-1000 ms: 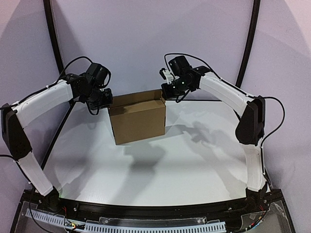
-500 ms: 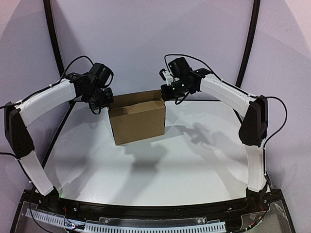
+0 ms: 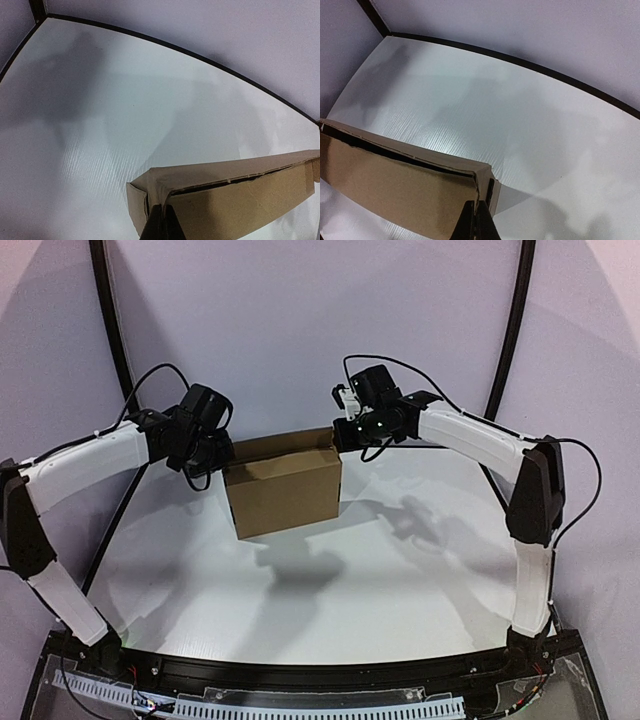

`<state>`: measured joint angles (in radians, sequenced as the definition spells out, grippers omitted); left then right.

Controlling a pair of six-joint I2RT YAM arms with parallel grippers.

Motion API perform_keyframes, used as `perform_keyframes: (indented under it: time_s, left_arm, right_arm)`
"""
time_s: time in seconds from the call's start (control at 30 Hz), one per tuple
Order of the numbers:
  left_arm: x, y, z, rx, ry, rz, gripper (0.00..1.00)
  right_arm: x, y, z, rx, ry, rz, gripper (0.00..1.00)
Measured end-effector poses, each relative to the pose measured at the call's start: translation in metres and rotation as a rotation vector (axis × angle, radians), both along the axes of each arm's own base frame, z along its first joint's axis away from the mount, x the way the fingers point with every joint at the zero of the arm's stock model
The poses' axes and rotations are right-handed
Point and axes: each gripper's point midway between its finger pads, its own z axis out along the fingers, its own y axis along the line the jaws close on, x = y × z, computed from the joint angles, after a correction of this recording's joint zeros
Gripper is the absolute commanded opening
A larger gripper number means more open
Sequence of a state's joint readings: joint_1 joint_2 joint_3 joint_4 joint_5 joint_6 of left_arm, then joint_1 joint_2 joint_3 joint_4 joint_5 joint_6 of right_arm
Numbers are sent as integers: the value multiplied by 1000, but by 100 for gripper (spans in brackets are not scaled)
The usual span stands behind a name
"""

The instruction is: Fold the paper box

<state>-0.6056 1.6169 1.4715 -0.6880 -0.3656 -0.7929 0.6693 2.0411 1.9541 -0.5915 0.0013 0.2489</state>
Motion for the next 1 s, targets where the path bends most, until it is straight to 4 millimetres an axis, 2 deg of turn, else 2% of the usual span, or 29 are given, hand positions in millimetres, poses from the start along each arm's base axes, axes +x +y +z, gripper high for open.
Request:
perform_keyframes:
  time_s: [0.17, 0.33, 0.73, 1.0]
  left_arm:
    - [-9, -2, -3, 4, -34, 7, 1]
    - [-9, -1, -7, 10, -58, 27, 1]
    - [-6, 0, -15, -85, -79, 126, 1]
    - [-14, 0, -22, -149, -109, 106, 1]
  right_arm:
    - [-5, -1, -2, 17, -18, -10, 0]
    - [-4, -1, -2, 13, -30, -21, 0]
    - [0, 0, -6, 20, -52, -28, 0]
    - [-3, -2, -12, 48, -86, -28, 0]
